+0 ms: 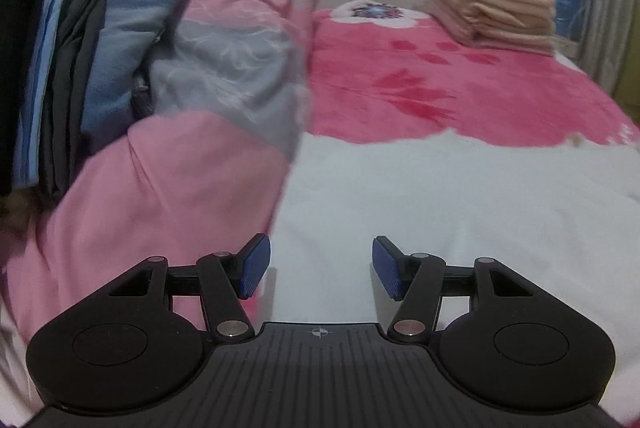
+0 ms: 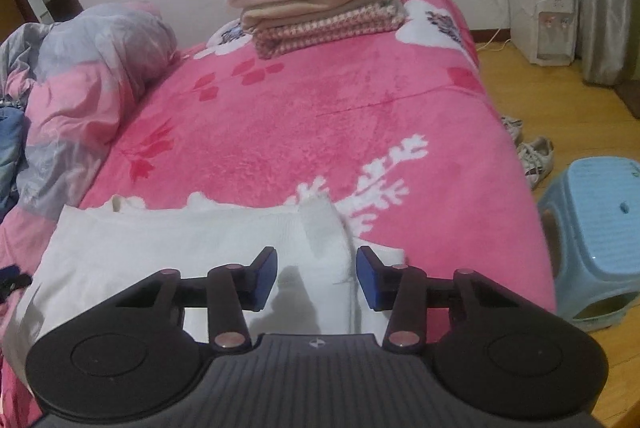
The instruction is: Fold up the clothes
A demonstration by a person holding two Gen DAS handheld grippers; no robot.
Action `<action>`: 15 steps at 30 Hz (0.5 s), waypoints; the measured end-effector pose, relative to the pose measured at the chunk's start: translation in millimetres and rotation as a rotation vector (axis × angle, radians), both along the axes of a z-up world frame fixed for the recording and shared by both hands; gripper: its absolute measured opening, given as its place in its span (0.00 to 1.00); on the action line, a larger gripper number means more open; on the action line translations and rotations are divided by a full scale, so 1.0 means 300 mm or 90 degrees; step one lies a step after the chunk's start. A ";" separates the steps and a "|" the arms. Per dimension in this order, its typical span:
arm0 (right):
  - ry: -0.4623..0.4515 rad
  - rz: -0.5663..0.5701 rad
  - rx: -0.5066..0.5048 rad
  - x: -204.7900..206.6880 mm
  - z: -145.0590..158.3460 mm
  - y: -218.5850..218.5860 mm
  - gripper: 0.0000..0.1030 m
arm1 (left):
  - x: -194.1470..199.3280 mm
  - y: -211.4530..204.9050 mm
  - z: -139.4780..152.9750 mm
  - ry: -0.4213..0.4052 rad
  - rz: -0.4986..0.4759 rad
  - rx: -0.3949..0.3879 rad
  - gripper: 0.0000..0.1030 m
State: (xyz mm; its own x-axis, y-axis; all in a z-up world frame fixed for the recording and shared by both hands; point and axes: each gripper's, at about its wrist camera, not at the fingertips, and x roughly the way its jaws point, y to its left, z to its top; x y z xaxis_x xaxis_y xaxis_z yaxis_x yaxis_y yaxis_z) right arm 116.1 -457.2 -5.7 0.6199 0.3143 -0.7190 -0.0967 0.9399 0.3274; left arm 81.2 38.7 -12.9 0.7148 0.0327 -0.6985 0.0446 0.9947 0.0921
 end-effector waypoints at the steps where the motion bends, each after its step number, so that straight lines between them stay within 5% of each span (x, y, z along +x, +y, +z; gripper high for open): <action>1: 0.000 -0.002 0.004 0.004 -0.002 0.001 0.45 | 0.020 0.013 -0.005 -0.001 0.004 0.000 0.56; 7: 0.011 -0.007 0.027 0.035 -0.025 -0.002 0.45 | 0.148 0.037 -0.063 0.006 -0.006 -0.005 0.56; 10: 0.001 -0.011 0.027 0.033 -0.021 -0.008 0.29 | 0.203 0.042 -0.091 0.007 -0.022 -0.012 0.56; 15: 0.004 -0.007 0.025 0.045 -0.023 -0.014 0.30 | 0.265 0.059 -0.105 -0.007 -0.027 -0.040 0.56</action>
